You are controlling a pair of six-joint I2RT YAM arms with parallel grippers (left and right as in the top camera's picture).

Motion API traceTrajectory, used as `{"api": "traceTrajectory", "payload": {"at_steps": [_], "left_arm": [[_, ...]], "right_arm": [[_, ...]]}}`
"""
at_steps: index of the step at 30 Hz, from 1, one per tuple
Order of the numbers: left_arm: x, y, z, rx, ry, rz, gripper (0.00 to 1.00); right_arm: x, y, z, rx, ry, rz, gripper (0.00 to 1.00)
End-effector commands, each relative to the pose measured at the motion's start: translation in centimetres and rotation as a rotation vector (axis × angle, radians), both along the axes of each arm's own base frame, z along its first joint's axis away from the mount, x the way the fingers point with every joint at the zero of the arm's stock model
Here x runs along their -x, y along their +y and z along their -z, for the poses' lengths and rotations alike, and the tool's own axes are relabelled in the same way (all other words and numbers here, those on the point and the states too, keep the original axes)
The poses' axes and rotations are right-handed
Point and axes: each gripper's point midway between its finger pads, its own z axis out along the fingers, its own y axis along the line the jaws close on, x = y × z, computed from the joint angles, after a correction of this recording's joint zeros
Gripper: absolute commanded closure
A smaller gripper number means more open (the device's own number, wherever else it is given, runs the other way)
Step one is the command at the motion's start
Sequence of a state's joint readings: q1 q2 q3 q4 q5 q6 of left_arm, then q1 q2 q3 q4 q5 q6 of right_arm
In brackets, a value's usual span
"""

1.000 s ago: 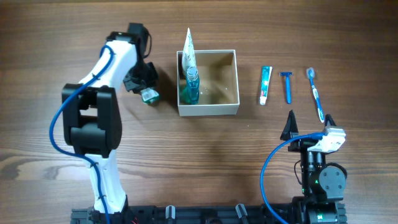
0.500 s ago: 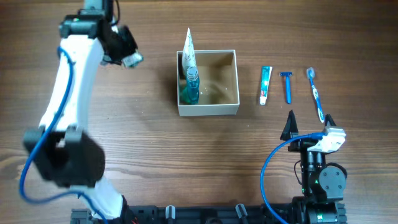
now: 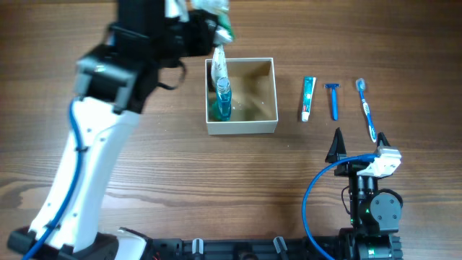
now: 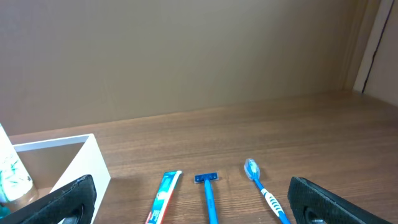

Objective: Pack container
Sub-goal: 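Lift the soap bar over the box and drop it inside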

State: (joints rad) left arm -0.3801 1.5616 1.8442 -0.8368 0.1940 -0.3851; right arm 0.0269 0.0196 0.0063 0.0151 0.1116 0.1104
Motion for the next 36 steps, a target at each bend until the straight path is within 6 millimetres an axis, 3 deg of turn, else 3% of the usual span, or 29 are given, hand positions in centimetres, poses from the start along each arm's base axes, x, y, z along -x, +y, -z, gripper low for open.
{"api": "traceTrajectory", "payload": {"at_steps": [1,5,10,19,23,29,36], "left_arm": [[0.0,-6.0,3.9,-0.083,0.028,0.151,0.66],[-0.4,-8.8,7.9,-0.160,0.076,0.198,0.64],[-1.2,-10.3,12.6,-0.231,0.144,0.238,0.64],[-3.4,-9.1,18.4,-0.366,0.218,0.154,0.62],[-3.6,-9.1,19.8,-0.388,0.237,0.156,0.57],[-4.5,-7.5,19.8,-0.437,0.224,0.063,0.55],[-4.8,-7.2,19.7,-0.435,0.221,0.055,0.48]], "right_arm": [[0.0,0.0,-0.1,0.003,-0.004,-0.003,0.00],[0.0,0.0,-0.1,0.003,-0.004,-0.003,0.00],[0.0,0.0,-0.1,0.003,-0.004,-0.003,0.00],[0.0,0.0,-0.1,0.003,-0.004,-0.003,0.00],[0.0,0.0,-0.1,0.003,-0.004,-0.003,0.00],[0.0,0.0,-0.1,0.003,-0.004,-0.003,0.00],[0.0,0.0,-0.1,0.003,-0.004,-0.003,0.00]]}}
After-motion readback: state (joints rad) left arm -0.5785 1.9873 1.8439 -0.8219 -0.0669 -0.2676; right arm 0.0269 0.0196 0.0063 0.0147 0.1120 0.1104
